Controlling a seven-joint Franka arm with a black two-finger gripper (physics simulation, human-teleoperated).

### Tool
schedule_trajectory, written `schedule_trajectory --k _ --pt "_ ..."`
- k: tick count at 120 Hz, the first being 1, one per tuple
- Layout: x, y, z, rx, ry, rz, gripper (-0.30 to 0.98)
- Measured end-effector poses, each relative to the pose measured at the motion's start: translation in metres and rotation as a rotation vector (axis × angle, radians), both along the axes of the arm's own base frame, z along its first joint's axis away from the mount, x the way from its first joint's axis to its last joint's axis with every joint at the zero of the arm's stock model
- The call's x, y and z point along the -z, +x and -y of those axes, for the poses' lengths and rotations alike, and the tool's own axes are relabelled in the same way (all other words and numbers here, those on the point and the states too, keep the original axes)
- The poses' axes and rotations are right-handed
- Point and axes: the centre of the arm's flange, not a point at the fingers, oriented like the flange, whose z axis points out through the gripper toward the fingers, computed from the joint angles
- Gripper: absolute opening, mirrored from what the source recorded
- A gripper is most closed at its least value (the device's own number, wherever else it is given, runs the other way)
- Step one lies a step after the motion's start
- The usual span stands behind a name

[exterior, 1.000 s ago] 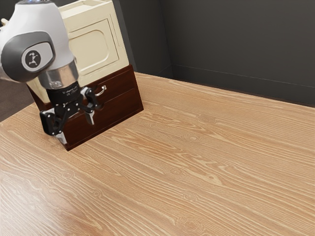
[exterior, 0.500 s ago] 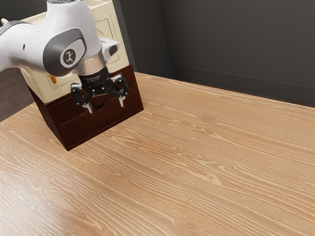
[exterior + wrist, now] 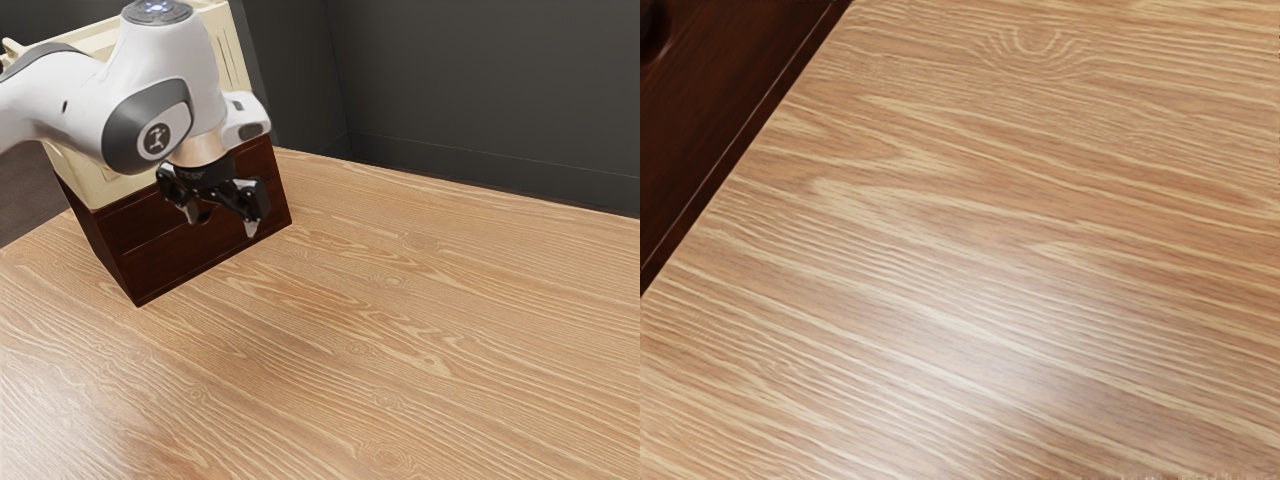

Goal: Pull the drawer handle with one arm to open the drawer

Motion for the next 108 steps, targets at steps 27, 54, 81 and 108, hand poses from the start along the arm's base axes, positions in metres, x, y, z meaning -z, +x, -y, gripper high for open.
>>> schedule_trajectory --k 27,54,81,108 --pt "-0.007 -0.006 -0.028 0.083 0.022 -0.022 0.69" --pt "-0.006 -0.013 -0.075 0.117 0.041 -0.053 0.69" --pt "-0.004 0.007 -0.1 0.192 0.059 -0.051 0.69" --pt "0.006 0.028 -0.112 0.272 0.07 -0.058 0.69"
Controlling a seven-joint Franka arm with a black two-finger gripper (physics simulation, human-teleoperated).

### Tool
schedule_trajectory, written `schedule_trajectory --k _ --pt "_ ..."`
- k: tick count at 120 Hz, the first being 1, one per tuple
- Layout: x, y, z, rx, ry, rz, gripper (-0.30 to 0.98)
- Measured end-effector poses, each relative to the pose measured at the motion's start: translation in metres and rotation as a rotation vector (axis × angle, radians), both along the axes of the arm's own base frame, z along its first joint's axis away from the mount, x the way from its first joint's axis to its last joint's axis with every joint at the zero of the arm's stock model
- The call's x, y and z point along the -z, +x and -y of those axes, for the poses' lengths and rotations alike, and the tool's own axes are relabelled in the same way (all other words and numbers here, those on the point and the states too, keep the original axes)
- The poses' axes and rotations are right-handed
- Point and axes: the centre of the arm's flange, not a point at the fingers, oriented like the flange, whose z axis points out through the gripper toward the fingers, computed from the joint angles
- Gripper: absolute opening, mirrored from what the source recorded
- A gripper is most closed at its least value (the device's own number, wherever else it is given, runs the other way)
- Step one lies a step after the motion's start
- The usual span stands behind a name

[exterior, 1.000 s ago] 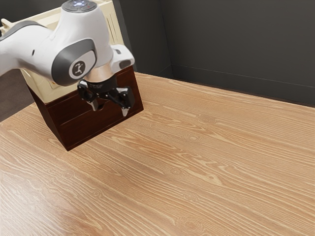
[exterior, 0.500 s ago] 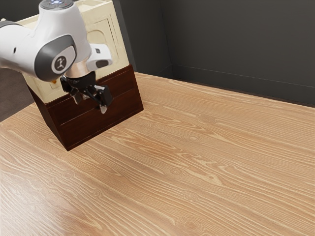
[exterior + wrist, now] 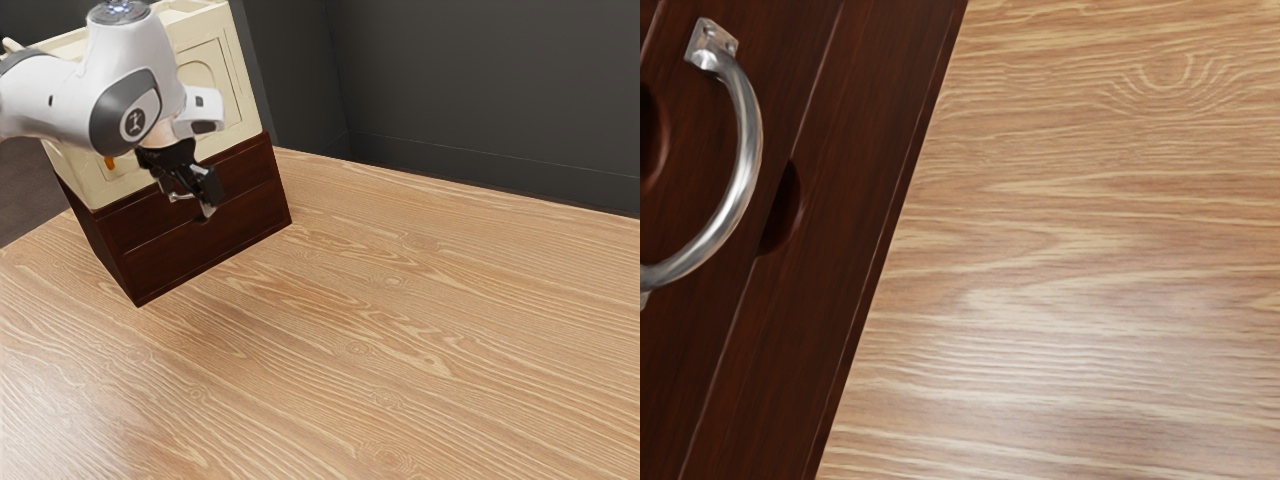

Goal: Pull the drawer handle with one arm to open the drawer

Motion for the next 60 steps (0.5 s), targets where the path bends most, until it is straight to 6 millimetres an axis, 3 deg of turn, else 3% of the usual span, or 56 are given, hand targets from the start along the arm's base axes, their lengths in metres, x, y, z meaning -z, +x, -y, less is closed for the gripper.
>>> schedule_trajectory --k 17,36,60 --pt "0.008 0.008 -0.01 0.038 0.005 -0.011 0.69" --pt "0.021 0.019 -0.036 0.063 0.011 -0.017 0.69" --pt "0.027 0.026 -0.038 0.123 0.024 -0.015 0.69"
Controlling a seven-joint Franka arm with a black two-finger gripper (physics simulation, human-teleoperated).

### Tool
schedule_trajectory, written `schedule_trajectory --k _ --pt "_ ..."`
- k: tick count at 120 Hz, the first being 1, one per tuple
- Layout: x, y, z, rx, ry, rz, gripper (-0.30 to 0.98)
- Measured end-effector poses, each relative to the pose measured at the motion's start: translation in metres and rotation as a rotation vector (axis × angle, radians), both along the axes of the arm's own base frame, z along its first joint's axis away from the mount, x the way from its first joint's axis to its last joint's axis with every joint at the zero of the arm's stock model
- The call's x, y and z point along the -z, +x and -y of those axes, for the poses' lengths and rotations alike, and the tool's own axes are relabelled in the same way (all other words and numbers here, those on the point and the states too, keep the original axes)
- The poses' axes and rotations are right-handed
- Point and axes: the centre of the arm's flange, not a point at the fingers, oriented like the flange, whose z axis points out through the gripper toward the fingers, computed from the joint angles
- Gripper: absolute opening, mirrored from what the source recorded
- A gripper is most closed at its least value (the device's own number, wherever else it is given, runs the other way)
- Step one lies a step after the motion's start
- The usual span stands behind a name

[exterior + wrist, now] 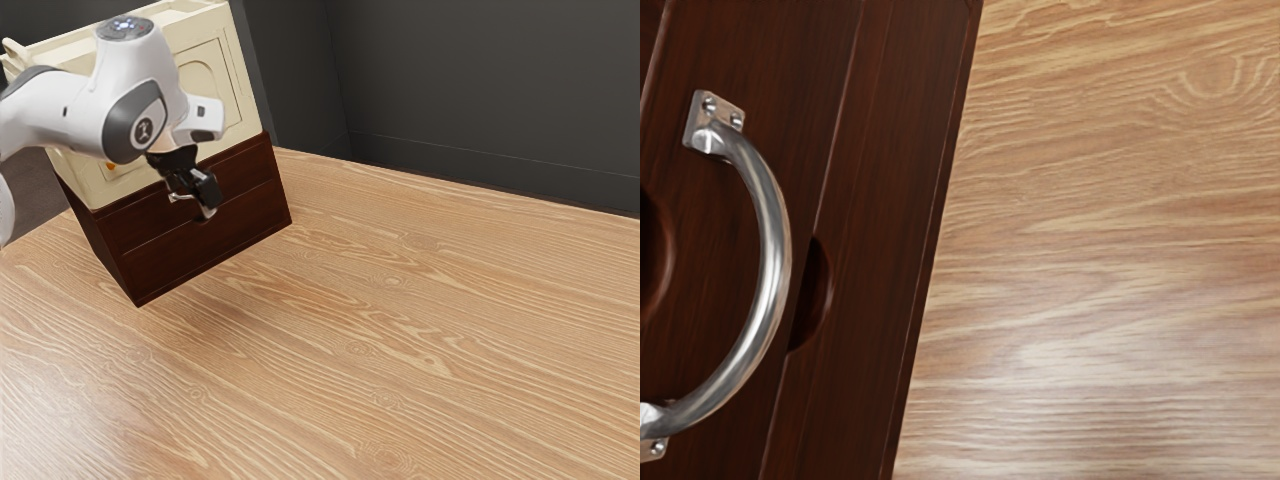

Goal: Pull the drawer handle with one arm to open the drawer

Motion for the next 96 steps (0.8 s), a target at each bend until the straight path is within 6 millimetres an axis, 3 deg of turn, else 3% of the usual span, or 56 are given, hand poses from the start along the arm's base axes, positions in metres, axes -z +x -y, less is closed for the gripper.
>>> schedule_trajectory --k 52,96 --pt "0.018 0.02 -0.018 0.083 0.023 0.012 0.69" --pt "0.02 0.019 -0.025 0.112 0.001 0.036 0.69"
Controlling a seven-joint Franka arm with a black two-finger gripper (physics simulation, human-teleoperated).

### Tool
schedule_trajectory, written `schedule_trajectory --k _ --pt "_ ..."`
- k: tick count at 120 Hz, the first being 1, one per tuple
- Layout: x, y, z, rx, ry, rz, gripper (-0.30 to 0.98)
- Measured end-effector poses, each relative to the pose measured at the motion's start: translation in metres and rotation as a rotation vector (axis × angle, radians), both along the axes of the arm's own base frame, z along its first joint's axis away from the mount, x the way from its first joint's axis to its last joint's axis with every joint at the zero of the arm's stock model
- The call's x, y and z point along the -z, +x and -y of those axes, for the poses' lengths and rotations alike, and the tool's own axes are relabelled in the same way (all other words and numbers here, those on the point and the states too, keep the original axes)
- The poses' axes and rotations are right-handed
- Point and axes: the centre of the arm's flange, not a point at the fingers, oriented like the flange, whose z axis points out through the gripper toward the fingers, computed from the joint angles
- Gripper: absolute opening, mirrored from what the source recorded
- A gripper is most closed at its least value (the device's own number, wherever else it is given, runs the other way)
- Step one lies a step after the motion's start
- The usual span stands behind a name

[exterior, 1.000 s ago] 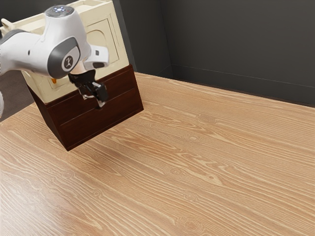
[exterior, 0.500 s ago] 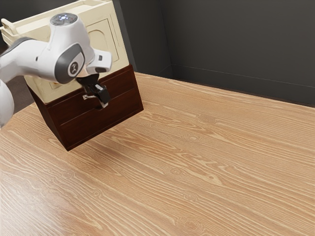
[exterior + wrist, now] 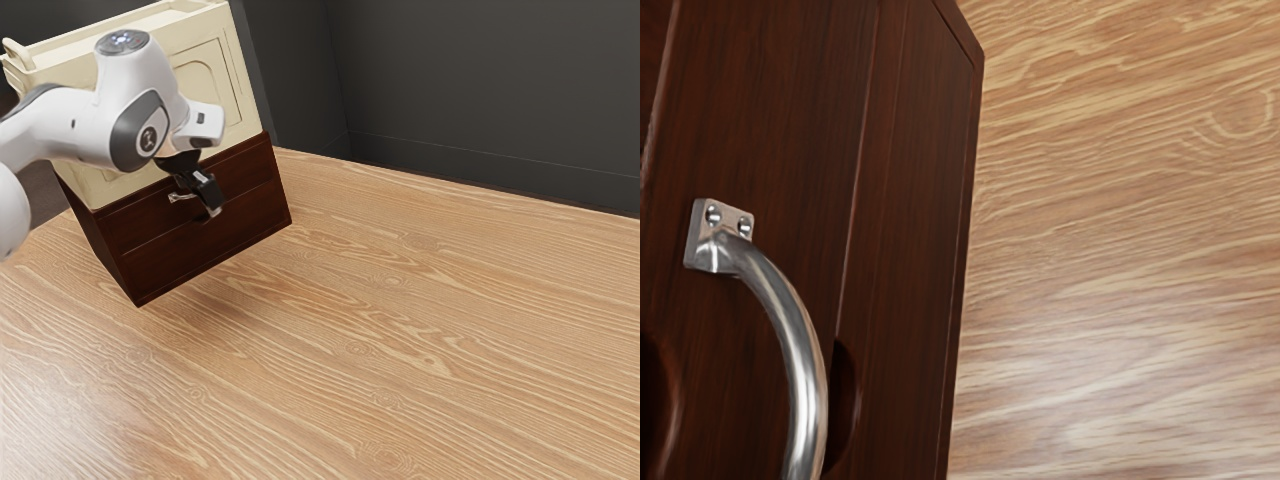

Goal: Pull the drawer handle with one arm to open the drawer

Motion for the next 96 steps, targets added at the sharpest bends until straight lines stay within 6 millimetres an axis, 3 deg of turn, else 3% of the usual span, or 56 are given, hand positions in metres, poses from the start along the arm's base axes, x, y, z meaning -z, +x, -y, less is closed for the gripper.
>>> schedule_trajectory --k 70,84,96 --pt "0.008 0.005 -0.012 0.022 0.005 0.029 0.72" --pt "0.009 0.005 -0.012 0.022 0.001 0.032 0.68" --pt "0.01 0.005 -0.012 0.022 0.0 0.034 0.56"
